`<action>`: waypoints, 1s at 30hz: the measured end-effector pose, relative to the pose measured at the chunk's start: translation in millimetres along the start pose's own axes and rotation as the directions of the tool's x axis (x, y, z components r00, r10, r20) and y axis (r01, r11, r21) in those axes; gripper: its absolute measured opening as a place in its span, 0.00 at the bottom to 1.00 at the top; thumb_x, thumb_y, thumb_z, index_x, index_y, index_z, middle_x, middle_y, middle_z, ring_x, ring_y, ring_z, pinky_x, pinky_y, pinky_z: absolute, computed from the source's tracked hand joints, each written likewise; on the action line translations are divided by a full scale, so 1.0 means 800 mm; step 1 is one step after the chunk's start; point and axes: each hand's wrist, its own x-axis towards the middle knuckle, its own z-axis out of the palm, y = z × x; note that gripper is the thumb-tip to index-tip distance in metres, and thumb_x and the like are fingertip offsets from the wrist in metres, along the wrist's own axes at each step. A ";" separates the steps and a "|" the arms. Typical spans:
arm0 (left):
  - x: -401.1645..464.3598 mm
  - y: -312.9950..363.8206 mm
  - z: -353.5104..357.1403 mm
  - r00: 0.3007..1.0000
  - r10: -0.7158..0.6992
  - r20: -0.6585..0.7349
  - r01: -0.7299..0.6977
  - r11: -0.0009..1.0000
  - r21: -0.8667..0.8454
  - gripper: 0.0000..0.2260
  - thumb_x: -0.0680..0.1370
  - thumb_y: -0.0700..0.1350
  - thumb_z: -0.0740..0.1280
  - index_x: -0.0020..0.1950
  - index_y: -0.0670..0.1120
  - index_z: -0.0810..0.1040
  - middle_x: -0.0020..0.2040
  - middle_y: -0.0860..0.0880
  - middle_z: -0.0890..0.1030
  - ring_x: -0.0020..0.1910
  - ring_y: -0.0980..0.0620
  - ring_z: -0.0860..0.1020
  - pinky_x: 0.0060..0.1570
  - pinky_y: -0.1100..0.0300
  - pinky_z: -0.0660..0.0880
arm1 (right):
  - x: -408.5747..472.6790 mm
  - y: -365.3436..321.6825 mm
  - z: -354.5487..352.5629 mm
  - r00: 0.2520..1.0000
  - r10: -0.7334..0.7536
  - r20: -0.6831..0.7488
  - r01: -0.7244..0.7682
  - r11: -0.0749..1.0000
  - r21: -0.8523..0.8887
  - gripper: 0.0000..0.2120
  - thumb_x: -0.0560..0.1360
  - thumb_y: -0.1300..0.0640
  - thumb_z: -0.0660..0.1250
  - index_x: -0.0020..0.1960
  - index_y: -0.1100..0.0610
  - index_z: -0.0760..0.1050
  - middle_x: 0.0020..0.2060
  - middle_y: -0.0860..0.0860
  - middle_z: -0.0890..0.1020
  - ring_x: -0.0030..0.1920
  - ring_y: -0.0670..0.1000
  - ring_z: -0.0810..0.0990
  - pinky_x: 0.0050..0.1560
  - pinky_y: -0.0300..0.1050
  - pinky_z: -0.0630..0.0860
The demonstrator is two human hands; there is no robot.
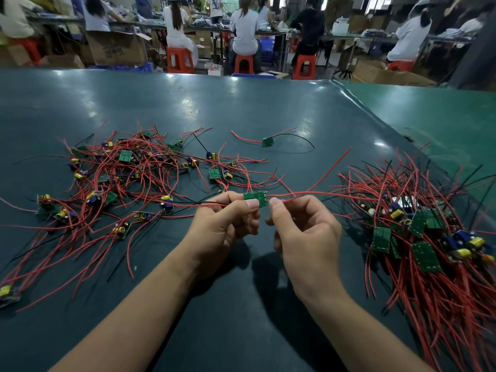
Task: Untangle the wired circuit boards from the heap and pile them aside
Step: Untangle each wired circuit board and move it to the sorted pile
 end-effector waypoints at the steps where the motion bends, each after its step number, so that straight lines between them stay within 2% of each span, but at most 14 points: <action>1: 0.000 0.001 0.001 1.000 -0.007 -0.002 0.007 1.000 -0.001 0.07 0.66 0.38 0.69 0.35 0.44 0.70 0.29 0.47 0.76 0.26 0.53 0.74 0.30 0.62 0.75 | 0.000 -0.002 -0.001 1.000 0.005 0.018 -0.005 1.000 0.004 0.12 0.75 0.58 0.72 0.35 0.52 0.76 0.30 0.56 0.80 0.24 0.48 0.71 0.23 0.36 0.67; 6: -0.002 0.003 0.001 0.999 -0.024 0.021 0.024 1.000 -0.014 0.07 0.66 0.38 0.69 0.35 0.43 0.70 0.29 0.46 0.76 0.27 0.53 0.74 0.31 0.62 0.75 | 0.003 -0.005 -0.005 0.978 0.166 0.126 -0.177 0.981 0.079 0.05 0.76 0.57 0.71 0.41 0.56 0.81 0.31 0.51 0.80 0.22 0.47 0.69 0.20 0.36 0.65; 9: -0.003 0.002 0.001 0.999 -0.029 0.019 0.029 0.999 0.014 0.08 0.66 0.38 0.69 0.33 0.43 0.69 0.29 0.45 0.74 0.27 0.52 0.74 0.30 0.62 0.74 | 0.005 -0.007 -0.004 0.983 0.139 0.118 -0.157 0.975 0.157 0.05 0.75 0.61 0.71 0.42 0.55 0.85 0.30 0.51 0.80 0.21 0.47 0.67 0.20 0.34 0.63; 12: -0.003 0.001 0.004 0.999 -0.033 0.023 0.033 0.999 0.013 0.09 0.66 0.37 0.69 0.33 0.43 0.68 0.29 0.44 0.72 0.27 0.52 0.74 0.29 0.62 0.74 | 0.011 -0.009 -0.007 0.993 0.092 0.074 -0.104 0.980 0.170 0.08 0.74 0.60 0.72 0.36 0.54 0.85 0.28 0.51 0.81 0.20 0.47 0.65 0.21 0.34 0.61; 16: -0.003 0.000 0.002 0.999 -0.028 0.018 0.028 1.000 -0.009 0.08 0.65 0.36 0.70 0.31 0.44 0.71 0.29 0.45 0.74 0.26 0.53 0.74 0.28 0.63 0.74 | 0.028 -0.013 -0.015 0.987 0.151 -0.053 -0.136 0.968 0.210 0.13 0.74 0.60 0.73 0.31 0.57 0.81 0.26 0.51 0.79 0.19 0.45 0.64 0.20 0.34 0.60; 19: -0.002 0.002 -0.001 0.999 -0.018 0.033 0.019 1.000 -0.005 0.13 0.65 0.34 0.72 0.28 0.47 0.73 0.28 0.47 0.75 0.26 0.53 0.74 0.28 0.63 0.73 | 0.047 -0.021 -0.032 0.957 0.214 -0.194 -0.141 0.932 0.334 0.12 0.74 0.62 0.73 0.32 0.57 0.77 0.24 0.49 0.79 0.19 0.43 0.64 0.20 0.33 0.60; 21: -0.003 0.002 -0.001 0.999 -0.017 0.045 0.017 1.000 0.001 0.15 0.65 0.31 0.73 0.27 0.48 0.74 0.28 0.47 0.75 0.27 0.53 0.74 0.28 0.63 0.73 | 0.056 -0.025 -0.043 0.947 0.199 -0.254 -0.103 0.933 0.346 0.12 0.74 0.63 0.73 0.32 0.57 0.76 0.24 0.49 0.78 0.19 0.43 0.65 0.20 0.34 0.60; 25: -0.002 -0.002 0.001 0.998 -0.014 0.057 0.015 1.000 -0.020 0.12 0.66 0.34 0.69 0.27 0.47 0.73 0.28 0.47 0.75 0.27 0.53 0.75 0.28 0.63 0.73 | 0.057 -0.024 -0.045 0.942 0.185 -0.279 -0.084 0.937 0.339 0.13 0.75 0.62 0.72 0.32 0.57 0.77 0.25 0.49 0.79 0.19 0.44 0.65 0.21 0.34 0.60; 30: -0.003 0.003 -0.004 0.999 0.001 0.033 0.000 0.999 -0.035 0.13 0.66 0.33 0.71 0.27 0.48 0.75 0.28 0.49 0.75 0.25 0.55 0.73 0.27 0.64 0.73 | 0.063 -0.029 -0.056 0.913 0.169 -0.372 -0.017 0.926 0.378 0.12 0.78 0.60 0.68 0.36 0.56 0.76 0.24 0.46 0.74 0.19 0.43 0.65 0.20 0.34 0.59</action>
